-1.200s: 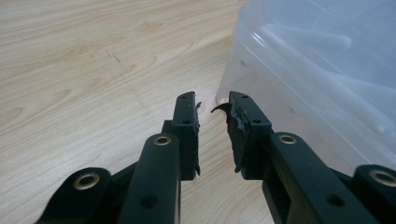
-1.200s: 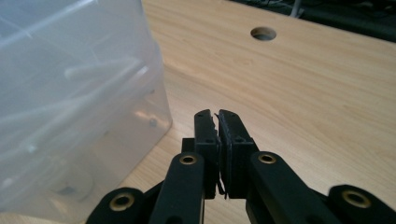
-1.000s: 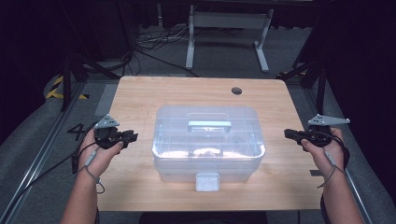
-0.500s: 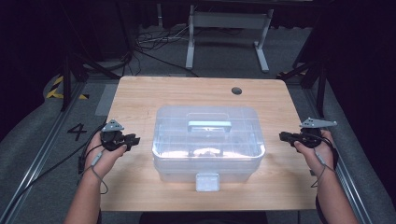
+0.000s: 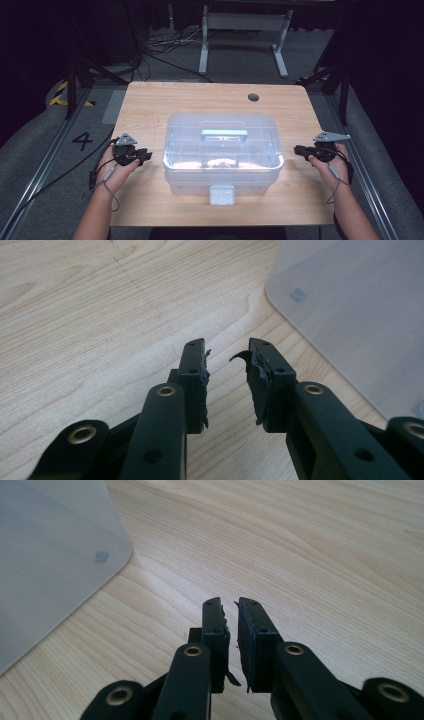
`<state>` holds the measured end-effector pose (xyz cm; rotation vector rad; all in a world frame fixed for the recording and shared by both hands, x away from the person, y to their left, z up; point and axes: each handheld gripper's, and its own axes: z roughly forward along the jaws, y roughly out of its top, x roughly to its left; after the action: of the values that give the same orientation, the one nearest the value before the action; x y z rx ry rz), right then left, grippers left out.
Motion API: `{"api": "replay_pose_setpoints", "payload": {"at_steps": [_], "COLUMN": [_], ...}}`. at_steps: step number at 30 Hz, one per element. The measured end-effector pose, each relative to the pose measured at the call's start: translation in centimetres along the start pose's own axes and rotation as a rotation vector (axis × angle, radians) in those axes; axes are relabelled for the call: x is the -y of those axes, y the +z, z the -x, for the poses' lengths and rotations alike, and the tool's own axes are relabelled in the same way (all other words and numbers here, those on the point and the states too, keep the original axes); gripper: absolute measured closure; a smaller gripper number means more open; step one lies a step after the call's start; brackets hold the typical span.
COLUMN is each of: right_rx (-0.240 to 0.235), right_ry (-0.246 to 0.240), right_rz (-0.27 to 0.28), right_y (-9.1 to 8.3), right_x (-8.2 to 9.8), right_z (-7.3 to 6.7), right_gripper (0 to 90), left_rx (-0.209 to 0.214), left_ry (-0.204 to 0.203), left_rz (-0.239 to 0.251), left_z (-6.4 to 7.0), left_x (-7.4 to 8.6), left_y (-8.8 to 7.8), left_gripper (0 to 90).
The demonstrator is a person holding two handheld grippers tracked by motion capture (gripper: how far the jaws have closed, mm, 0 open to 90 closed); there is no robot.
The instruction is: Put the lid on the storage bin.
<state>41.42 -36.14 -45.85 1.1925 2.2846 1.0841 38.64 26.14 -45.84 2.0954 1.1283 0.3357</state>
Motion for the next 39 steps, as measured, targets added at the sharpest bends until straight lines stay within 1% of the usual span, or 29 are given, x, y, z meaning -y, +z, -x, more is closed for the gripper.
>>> {"api": "replay_pose_setpoints", "payload": {"at_steps": [2,4,5,6,9,12,13,17,18,19,22,23,24,25,27,28,29,31,33,35,37,39], "right_rx": [0.001,-0.001,-0.003,-0.002,0.001,0.004,0.005,0.007,0.007,0.01,0.017,0.018,0.02,0.03,0.04,0.054,0.062,0.063,0.062,0.066,0.059,0.054], "right_ry": [-0.005,0.008,0.007,0.008,0.001,0.008,0.008,0.006,0.006,0.008,0.009,0.011,0.017,0.03,0.04,0.033,0.026,0.019,0.021,0.015,0.01,0.012], "right_rz": [0.003,0.01,0.02,0.018,0.018,0.017,0.012,0.012,0.012,0.014,0.008,0.004,0.009,0.021,0.027,0.029,0.023,0.015,0.015,0.02,0.02,0.023], "right_y": [0.2,0.4,0.5,0.6,0.9,1.1,1.2,1.3,1.3,1.4,1.5,1.6,1.6,1.7,1.9,2.0,2.2,2.4,2.5,2.5,2.5,2.7], "right_x": [0.1,0.3,0.4,0.5,0.6,0.9,0.9,1.0,1.0,1.1,1.1,1.1,1.2,1.2,1.3,1.3,1.4,1.5,1.5,1.4,1.4,1.5], "right_z": [0.0,-0.1,-0.2,-0.3,-0.4,-0.3,-0.3,-0.2,-0.2,-0.2,-0.3,-0.2,-0.1,0.0,0.1,0.2,0.3,0.4,0.4,0.4,0.3,0.3], "right_gripper": [82.1,81.6,81.3,80.9,78.8,77.5,77.0,75.0,75.0,72.3,66.5,62.6,57.6,51.4,42.1,38.3,35.0,32.2,30.2,29.9,29.0,27.4], "left_rx": [0.0,0.006,0.007,0.01,0.009,0.003,0.002,-0.001,-0.001,0.0,-0.006,-0.01,-0.016,-0.019,-0.032,-0.033,-0.038,-0.054,-0.068,-0.076,-0.082,-0.087], "left_ry": [0.007,0.014,0.02,0.026,0.04,0.04,0.047,0.048,0.048,0.045,0.042,0.038,0.027,0.023,0.014,0.008,-0.008,0.003,-0.002,0.007,-0.002,0.004], "left_rz": [-0.004,-0.017,-0.017,-0.009,-0.011,-0.004,-0.006,0.01,0.01,0.008,0.016,0.019,0.027,0.028,0.042,0.045,0.038,0.033,0.03,0.03,0.026,0.021], "left_z": [0.1,0.2,0.2,0.2,0.1,0.1,0.1,0.2,0.2,0.3,0.1,0.1,0.0,-0.1,-0.2,-0.4,-0.4,-0.6,-0.7,-0.8,-0.8,-0.8], "left_x": [0.1,0.3,0.3,0.4,0.6,0.9,1.0,1.1,1.1,1.1,1.2,1.2,1.2,1.2,1.3,1.3,1.4,1.5,1.6,1.6,1.7,1.6], "left_y": [0.2,0.3,0.3,0.3,0.4,0.4,0.4,0.7,0.7,0.7,0.7,0.7,0.7,0.7,0.7,0.8,0.8,0.9,1.0,1.0,1.1,1.1], "left_gripper": [70.0,69.6,69.2,69.2,68.8,67.7,66.5,64.2,60.5,60.5,56.6,54.8,52.2,48.8,43.2,40.9,38.3,35.3,31.5,30.2,28.8,28.2]}}
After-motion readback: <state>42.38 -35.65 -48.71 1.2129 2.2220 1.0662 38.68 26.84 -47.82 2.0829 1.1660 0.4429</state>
